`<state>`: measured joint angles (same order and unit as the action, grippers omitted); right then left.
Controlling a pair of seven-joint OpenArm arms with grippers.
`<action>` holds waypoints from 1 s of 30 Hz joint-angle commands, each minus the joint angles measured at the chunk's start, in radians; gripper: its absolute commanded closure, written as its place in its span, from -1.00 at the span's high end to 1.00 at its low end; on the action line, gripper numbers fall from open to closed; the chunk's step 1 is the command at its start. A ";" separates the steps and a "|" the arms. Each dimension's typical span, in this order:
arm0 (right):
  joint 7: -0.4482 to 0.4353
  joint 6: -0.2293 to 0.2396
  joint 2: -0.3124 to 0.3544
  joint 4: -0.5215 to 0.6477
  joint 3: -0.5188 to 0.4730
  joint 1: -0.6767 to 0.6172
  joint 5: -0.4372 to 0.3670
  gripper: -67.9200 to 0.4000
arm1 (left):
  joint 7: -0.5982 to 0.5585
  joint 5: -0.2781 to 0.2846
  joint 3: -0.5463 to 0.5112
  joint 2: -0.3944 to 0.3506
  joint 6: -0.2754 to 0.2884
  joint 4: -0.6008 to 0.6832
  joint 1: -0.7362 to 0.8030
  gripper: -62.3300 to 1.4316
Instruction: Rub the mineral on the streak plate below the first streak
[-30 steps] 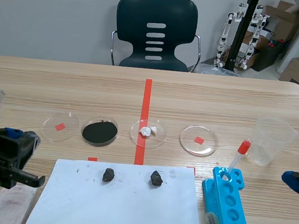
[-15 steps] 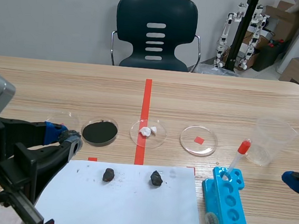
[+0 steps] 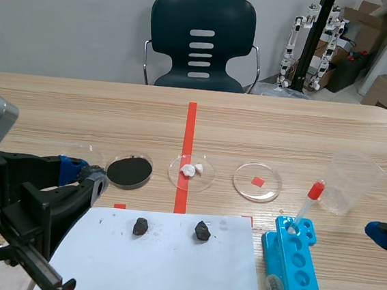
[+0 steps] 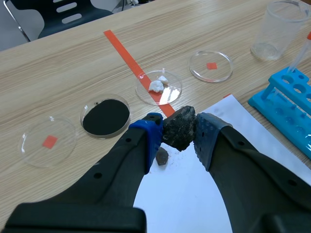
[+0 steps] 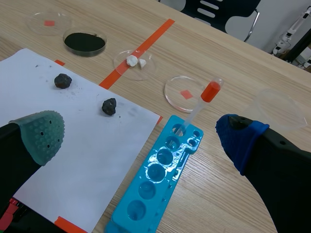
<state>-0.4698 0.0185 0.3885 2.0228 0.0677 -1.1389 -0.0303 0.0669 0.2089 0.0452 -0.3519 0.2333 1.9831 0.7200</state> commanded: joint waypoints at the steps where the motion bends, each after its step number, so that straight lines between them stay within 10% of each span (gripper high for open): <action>1: -0.014 -0.003 0.005 0.023 -0.001 0.009 -0.006 1.00 | -0.018 -0.002 -0.003 0.002 -0.002 0.012 -0.003 -0.69; 30: -0.014 -0.003 0.005 0.023 -0.001 0.009 -0.006 1.00 | -0.018 -0.020 -0.003 0.002 -0.002 0.012 -0.003 -0.69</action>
<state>-0.4698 0.0189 0.3885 2.0228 0.0677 -1.1389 -0.0303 0.0669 0.1825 0.0452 -0.3519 0.2333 1.9831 0.7200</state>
